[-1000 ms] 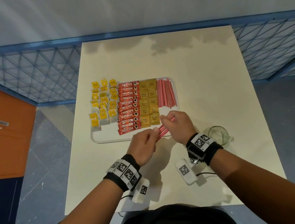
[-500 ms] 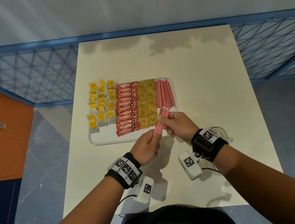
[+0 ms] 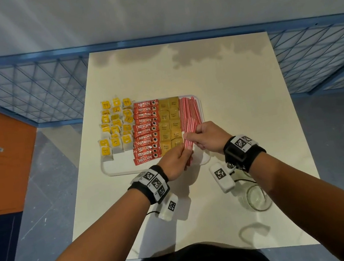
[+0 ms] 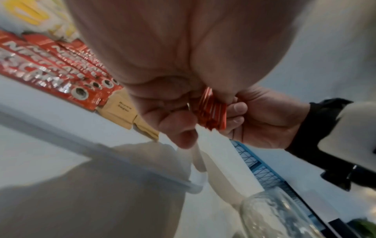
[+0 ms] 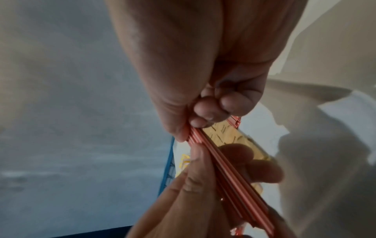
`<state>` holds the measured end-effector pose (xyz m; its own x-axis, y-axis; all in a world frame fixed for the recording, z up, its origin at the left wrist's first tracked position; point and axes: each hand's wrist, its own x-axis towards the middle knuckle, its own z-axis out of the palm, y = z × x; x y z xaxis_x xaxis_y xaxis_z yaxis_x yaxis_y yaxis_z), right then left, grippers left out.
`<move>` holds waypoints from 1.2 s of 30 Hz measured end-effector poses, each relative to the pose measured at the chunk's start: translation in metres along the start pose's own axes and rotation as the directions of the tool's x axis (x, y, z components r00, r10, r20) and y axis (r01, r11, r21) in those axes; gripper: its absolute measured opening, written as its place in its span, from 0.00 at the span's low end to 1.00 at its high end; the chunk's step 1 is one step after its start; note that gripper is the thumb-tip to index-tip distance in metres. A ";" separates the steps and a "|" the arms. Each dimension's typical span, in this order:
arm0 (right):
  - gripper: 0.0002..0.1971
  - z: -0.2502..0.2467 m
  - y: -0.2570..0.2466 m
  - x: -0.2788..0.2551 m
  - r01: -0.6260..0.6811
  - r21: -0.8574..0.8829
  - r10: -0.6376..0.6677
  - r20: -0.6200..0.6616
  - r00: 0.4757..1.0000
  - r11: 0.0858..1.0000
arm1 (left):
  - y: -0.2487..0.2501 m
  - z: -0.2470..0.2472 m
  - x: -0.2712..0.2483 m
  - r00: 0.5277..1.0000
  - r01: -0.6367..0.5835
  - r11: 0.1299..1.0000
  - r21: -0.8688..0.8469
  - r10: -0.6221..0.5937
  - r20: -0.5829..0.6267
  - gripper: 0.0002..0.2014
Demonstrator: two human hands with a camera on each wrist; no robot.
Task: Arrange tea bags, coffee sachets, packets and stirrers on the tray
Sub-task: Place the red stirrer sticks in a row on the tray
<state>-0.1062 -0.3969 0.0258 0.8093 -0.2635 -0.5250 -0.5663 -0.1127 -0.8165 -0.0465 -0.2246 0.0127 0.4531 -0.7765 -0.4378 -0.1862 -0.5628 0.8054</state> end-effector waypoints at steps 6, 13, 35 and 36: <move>0.20 -0.006 0.003 0.026 -0.020 -0.079 0.021 0.009 1.000 0.997 | 0.004 -0.012 0.030 1.000 0.023 0.982 0.186 -0.025 0.007 0.19; 0.20 -0.010 0.012 0.047 -0.043 -0.275 0.056 0.040 0.998 0.960 | 0.001 -0.014 0.051 0.982 0.133 0.966 0.224 -0.098 -0.162 0.08; 0.29 0.003 0.018 0.056 -0.042 -0.678 0.077 0.021 0.997 0.733 | -0.006 -0.004 0.060 0.950 0.299 0.889 0.348 -0.243 -0.197 0.17; 0.28 0.001 0.017 0.054 -0.061 -0.685 0.081 -0.003 0.997 0.726 | -0.006 -0.005 0.061 0.949 0.300 0.888 0.349 -0.242 -0.200 0.17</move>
<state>-0.0721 -0.4118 -0.0171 0.7605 -0.2743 -0.5886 -0.5670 -0.7224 -0.3959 -0.0135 -0.2668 -0.0171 0.6496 -0.5442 -0.5309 -0.3339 -0.8316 0.4438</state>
